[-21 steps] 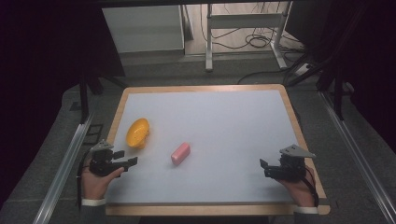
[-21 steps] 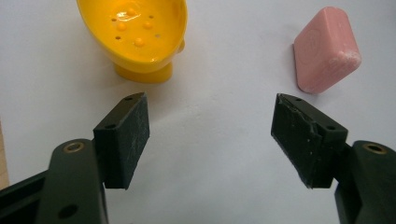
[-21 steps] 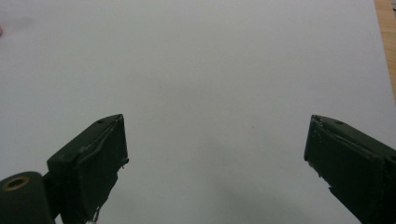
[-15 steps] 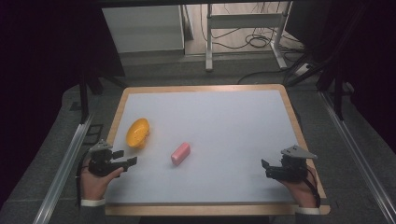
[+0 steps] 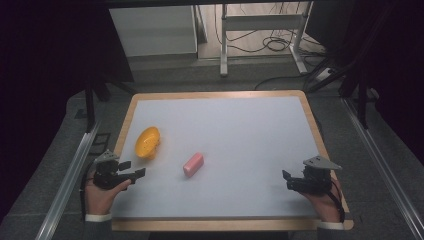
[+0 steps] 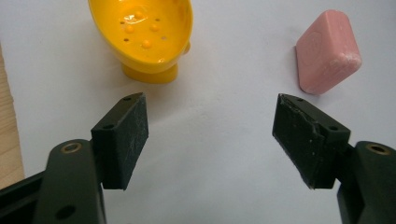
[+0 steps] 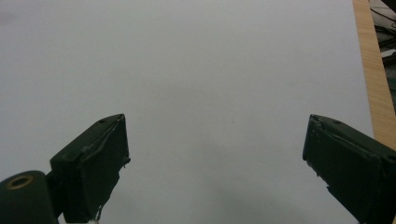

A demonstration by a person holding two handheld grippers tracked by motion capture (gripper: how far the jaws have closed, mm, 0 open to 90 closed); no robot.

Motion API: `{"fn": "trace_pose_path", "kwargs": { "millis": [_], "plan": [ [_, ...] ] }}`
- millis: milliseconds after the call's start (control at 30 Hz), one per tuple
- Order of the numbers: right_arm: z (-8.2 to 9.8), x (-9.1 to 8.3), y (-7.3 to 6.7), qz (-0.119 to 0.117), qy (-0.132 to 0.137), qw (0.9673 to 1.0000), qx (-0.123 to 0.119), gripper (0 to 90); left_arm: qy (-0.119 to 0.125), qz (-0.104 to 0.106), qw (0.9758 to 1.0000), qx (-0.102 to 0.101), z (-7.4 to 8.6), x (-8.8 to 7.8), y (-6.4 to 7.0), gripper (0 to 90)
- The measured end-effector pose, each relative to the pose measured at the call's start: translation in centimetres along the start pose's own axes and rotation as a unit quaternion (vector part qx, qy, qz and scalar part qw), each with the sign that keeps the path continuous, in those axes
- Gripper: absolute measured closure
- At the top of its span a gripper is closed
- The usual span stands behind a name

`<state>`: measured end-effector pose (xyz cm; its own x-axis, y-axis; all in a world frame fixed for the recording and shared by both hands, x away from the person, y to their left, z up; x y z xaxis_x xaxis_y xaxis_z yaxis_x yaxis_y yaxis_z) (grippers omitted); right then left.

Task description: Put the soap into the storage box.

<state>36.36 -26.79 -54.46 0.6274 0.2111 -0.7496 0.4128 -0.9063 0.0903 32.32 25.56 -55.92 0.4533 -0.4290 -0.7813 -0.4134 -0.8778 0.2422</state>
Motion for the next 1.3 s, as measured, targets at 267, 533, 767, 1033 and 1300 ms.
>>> {"fn": "trace_pose_path", "kwargs": {
  "millis": [267, 533, 767, 1033, 1300],
  "plan": [
    [0.2, 0.2, 0.1, -0.001, -0.002, 1.0, 0.003, 7.0, 0.003, -0.006, 1.0, 0.002, -0.2, -0.4, 0.3, 27.3],
    [0.2, -0.1, 0.4, -0.004, 0.003, 1.0, 0.007, 7.2, -0.008, -0.016, 0.9998, 0.014, -0.6, -0.3, 1.3, 27.4],
    [0.4, -0.1, 0.8, -0.002, 0.002, 0.9999, 0.01, 7.3, -0.016, -0.024, 0.9993, 0.022, -1.4, -0.6, 2.1, 27.3],
    [0.6, 0.0, 1.0, 0.003, -0.002, 0.9999, 0.013, 7.5, -0.025, -0.028, 0.9985, 0.04, -2.9, -1.6, 3.0, 27.3],
    [0.7, 0.0, 1.0, 0.005, -0.003, 0.9999, 0.011, 7.5, -0.046, -0.042, 0.9965, 0.054, -3.8, -1.3, 3.7, 26.9]
  ]
}}
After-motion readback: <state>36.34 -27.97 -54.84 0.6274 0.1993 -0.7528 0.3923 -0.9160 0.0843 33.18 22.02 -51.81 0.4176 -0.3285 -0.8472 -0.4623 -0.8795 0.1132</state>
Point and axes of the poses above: each handheld gripper's, and its own axes: x roughly forward along the jaws, z roughly out of its underside, y roughly to its right, the point moved 9 cm from there along x, roughly forward along the jaws, and after that the axes turned 12 degrees about -y, right-handed, at the moved point
